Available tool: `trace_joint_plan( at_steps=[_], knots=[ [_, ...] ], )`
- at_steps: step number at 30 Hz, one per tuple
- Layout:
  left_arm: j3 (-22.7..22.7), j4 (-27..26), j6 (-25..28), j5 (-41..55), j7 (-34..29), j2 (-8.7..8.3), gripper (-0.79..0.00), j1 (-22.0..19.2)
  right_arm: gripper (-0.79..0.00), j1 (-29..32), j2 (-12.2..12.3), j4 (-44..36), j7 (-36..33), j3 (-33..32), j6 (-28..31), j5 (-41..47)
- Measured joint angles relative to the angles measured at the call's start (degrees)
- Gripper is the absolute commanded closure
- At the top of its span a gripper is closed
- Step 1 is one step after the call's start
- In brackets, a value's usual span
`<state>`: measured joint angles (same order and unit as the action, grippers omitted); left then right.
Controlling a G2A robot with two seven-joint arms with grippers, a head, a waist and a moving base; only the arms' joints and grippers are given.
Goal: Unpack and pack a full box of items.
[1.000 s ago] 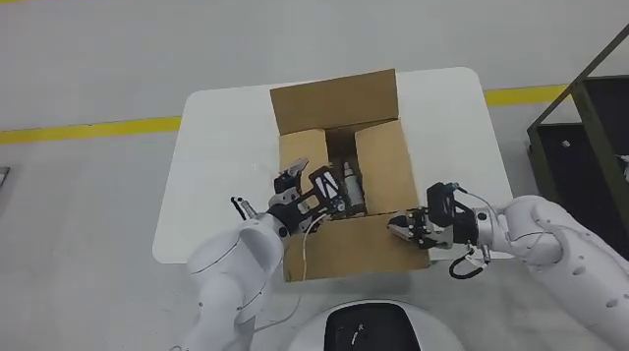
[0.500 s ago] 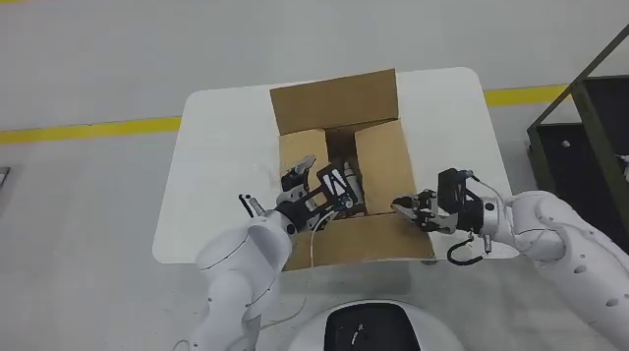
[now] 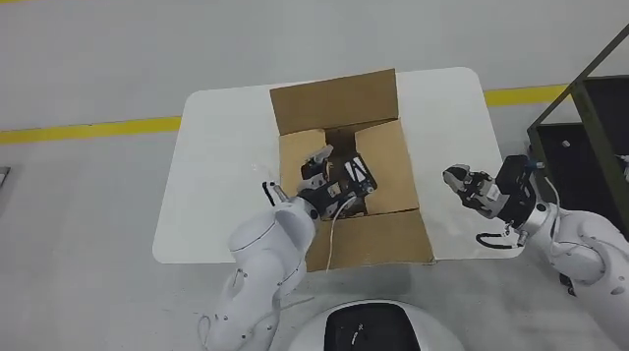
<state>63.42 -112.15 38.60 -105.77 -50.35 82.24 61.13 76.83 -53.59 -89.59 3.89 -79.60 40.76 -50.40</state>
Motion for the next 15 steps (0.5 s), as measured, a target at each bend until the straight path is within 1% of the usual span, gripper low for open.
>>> trace_joint_plan(
  at_steps=[4,8,11,15],
  knots=[
    [-3.4,6.8,-4.1,-1.2,-5.1,0.94,-0.785,-4.4,0.0,0.3,-0.2,0.2,0.6,0.1,-0.1,-0.4],
    [-6.5,13.1,-8.0,-5.7,-8.8,1.76,-0.785,-8.4,0.0,0.2,-0.3,0.7,0.9,-0.1,0.2,-0.6],
    [-8.0,17.3,-10.4,-8.7,-10.3,2.21,-0.785,-10.5,0.0,0.2,-0.4,0.8,1.0,-0.4,0.4,-0.6],
    [-9.0,21.2,-12.3,-10.3,-10.9,2.74,-0.785,-11.8,0.0,-0.1,-0.5,1.2,1.0,-0.6,0.9,-0.7]
  ],
)
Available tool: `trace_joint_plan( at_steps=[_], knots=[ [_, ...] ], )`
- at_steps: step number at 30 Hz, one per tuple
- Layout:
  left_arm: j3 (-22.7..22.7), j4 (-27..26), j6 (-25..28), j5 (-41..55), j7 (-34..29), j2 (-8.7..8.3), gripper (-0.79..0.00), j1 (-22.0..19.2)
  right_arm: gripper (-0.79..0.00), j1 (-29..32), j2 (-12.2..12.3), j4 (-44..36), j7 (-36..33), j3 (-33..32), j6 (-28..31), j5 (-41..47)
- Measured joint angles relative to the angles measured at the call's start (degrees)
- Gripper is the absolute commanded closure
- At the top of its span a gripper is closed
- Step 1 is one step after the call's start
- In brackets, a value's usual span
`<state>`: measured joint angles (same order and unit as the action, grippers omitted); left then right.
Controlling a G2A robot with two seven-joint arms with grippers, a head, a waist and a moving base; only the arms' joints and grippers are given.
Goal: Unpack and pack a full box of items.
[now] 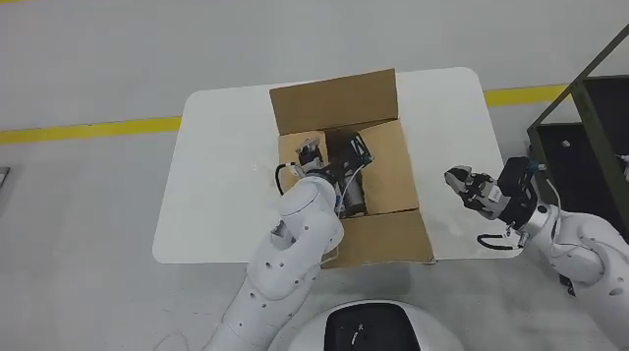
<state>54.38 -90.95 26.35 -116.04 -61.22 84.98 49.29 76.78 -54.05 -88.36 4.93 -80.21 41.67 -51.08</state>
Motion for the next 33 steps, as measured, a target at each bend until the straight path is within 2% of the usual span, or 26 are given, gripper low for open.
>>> trace_joint_plan(
  at_steps=[2,3,7,8,9,22,28,33],
  knots=[
    [-0.2,1.0,-0.5,-0.6,-0.5,0.19,-0.785,-0.4,0.0,-0.2,-0.1,0.2,0.0,0.0,0.3,0.0],
    [-0.2,1.3,-0.7,-1.0,-0.6,0.25,-0.717,-0.5,0.0,-0.4,-0.1,0.3,-0.1,0.1,0.3,-0.1],
    [-0.1,1.6,-1.6,-2.2,-0.7,0.46,-0.215,-0.7,0.0,-0.9,-0.3,0.6,-0.3,0.3,0.6,-0.1],
    [-0.1,1.4,-1.7,-2.6,-0.8,0.5,-0.062,-0.6,0.0,-1.0,-0.3,0.5,-0.4,0.3,0.6,-0.2],
    [-0.1,1.2,-1.8,-2.9,-0.9,0.52,0.0,-0.5,0.0,-1.0,-0.3,0.4,-0.4,0.3,0.6,-0.2],
    [2.7,-3.8,-2.8,-3.3,-0.8,0.72,0.0,2.5,0.0,-1.4,-0.6,-0.9,-0.8,-0.5,1.3,0.1],
    [6.1,-7.5,-2.5,2.0,-1.0,0.8,0.0,3.8,0.0,-1.7,-0.7,-1.7,-1.5,-1.1,1.7,0.6],
    [10.2,-11.7,-2.3,12.0,-1.6,1.0,0.0,5.1,0.0,-1.8,-0.7,-1.6,-1.8,-1.5,2.4,1.7]
  ],
)
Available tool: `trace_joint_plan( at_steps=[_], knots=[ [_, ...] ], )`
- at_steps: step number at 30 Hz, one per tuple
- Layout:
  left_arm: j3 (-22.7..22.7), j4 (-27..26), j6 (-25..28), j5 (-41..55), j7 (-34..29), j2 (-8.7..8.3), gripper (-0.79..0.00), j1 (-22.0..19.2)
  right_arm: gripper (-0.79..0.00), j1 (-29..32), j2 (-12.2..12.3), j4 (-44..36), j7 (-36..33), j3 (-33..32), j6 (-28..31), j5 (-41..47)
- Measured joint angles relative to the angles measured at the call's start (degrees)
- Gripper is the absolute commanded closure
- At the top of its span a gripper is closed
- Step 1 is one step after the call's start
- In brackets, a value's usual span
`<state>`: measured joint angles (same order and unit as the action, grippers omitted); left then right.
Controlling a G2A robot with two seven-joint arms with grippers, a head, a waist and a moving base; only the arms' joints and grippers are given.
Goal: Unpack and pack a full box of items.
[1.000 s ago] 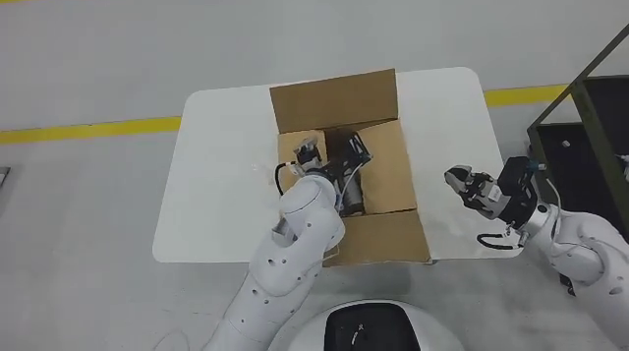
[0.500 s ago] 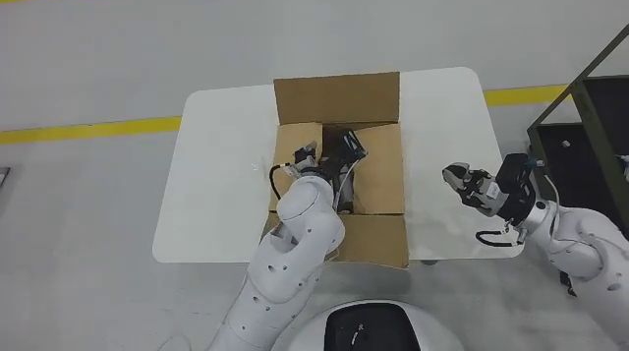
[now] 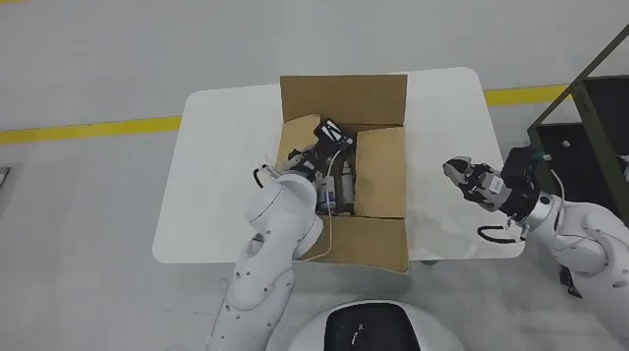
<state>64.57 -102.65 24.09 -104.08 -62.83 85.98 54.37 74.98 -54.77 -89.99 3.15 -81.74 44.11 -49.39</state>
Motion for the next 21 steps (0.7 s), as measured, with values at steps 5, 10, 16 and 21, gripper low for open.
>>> trace_joint_plan(
  at_steps=[5,10,16,21],
  knots=[
    [3.6,-3.9,-1.8,9.9,-1.7,0.17,0.0,0.7,0.0,-0.1,0.0,0.2,-0.6,-0.7,0.9,1.9],
    [7.1,-5.5,-4.0,19.2,-3.4,0.17,0.0,1.0,0.0,-0.7,0.0,0.2,-2.5,-1.0,2.1,4.3],
    [11.0,-5.7,-5.8,28.2,-4.5,-0.14,0.0,1.5,0.0,-2.9,0.0,0.8,-9.4,0.4,3.5,9.2],
    [13.3,-5.5,-5.9,32.8,-5.2,-0.62,-0.129,1.2,0.0,-6.1,-0.3,1.2,-15.5,3.4,2.5,11.0]
  ],
)
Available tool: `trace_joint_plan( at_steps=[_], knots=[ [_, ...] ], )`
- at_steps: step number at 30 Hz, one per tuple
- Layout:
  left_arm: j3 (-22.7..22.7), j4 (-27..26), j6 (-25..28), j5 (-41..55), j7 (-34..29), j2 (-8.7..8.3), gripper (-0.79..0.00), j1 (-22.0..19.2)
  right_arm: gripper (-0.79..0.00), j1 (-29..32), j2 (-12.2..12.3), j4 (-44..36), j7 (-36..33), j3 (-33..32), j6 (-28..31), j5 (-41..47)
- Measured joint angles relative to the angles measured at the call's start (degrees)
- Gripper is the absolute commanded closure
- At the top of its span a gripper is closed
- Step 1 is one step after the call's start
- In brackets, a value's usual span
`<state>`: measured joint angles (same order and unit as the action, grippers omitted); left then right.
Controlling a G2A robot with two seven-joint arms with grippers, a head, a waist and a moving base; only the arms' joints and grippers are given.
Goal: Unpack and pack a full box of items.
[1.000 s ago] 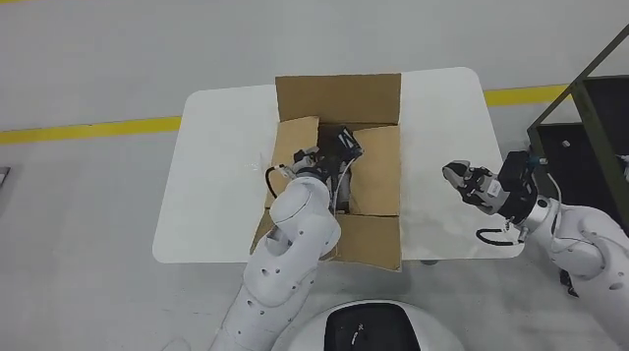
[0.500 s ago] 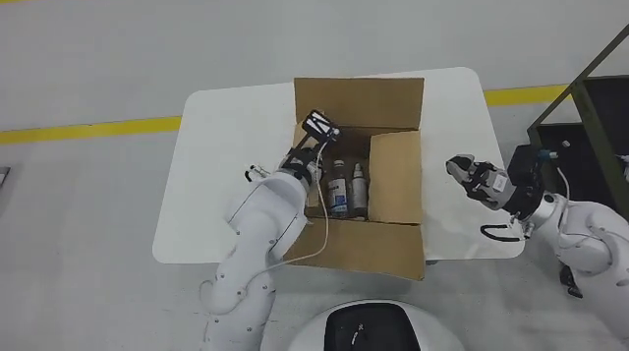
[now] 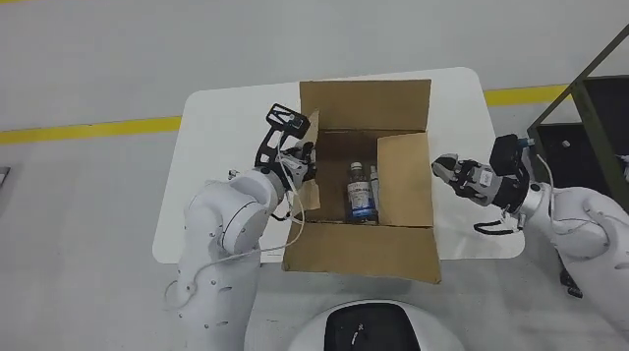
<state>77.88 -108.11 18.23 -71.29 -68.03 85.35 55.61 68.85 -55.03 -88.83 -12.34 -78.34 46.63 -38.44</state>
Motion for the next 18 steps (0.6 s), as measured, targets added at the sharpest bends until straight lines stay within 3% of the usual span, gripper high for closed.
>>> trace_joint_plan(
  at_steps=[1,2,10,18],
  knots=[
    [0.2,0.0,0.2,-0.4,-0.1,-0.13,-0.308,-0.1,0.0,-0.6,-0.1,0.2,-1.0,0.7,-0.3,-0.1],
    [0.3,0.1,0.3,-1.2,0.0,-0.28,-0.785,-0.2,0.0,-1.5,-0.2,0.5,-2.2,1.6,-0.7,-0.3],
    [0.7,-0.3,1.1,-7.9,0.8,-1.28,-0.785,-0.6,0.0,-5.4,-1.0,2.7,-4.8,6.0,-2.2,-1.7],
    [0.2,-0.8,2.5,-20.7,1.7,-2.43,-0.785,-0.3,0.0,-6.4,-1.4,3.8,-4.1,7.0,-1.9,-2.4]
  ],
)
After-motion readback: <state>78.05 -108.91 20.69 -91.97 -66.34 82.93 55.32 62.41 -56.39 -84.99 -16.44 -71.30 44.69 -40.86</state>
